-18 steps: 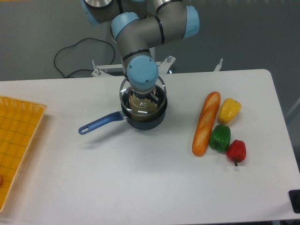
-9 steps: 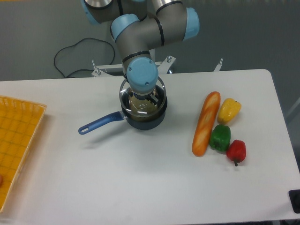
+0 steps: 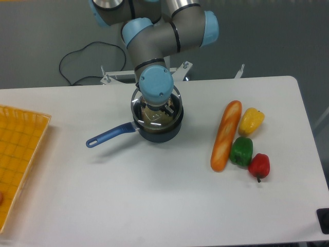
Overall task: Close the pot lid
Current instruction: 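Press and adjust the lid so it seats on the saucepan rim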
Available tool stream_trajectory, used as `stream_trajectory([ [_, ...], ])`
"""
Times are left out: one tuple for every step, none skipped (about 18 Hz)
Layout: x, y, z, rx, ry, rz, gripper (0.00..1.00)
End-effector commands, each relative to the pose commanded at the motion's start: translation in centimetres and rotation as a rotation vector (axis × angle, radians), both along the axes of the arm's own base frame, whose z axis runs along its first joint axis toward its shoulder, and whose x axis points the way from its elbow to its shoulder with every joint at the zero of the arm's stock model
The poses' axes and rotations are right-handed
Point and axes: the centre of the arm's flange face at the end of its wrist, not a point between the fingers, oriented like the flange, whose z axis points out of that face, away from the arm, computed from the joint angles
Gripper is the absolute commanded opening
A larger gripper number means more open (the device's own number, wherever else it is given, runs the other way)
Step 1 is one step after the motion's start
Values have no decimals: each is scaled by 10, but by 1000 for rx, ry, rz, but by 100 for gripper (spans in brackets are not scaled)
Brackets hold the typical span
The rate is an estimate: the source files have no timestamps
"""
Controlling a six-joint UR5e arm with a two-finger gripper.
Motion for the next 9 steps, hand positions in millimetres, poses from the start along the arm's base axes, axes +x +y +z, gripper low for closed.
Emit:
stream_trajectory([
  [0, 0, 0, 0, 0, 0, 41],
  [0, 0, 0, 0, 0, 0, 42],
  [0, 0, 0, 0, 0, 0, 43],
  [0, 0, 0, 0, 0, 0, 45],
  [0, 0, 0, 0, 0, 0, 46],
  [0, 0, 0, 1, 1, 0, 48],
  [0, 0, 0, 1, 1, 0, 49],
  [0, 0, -1, 0, 0, 0, 50],
  [0, 1, -1, 0, 0, -2, 52],
])
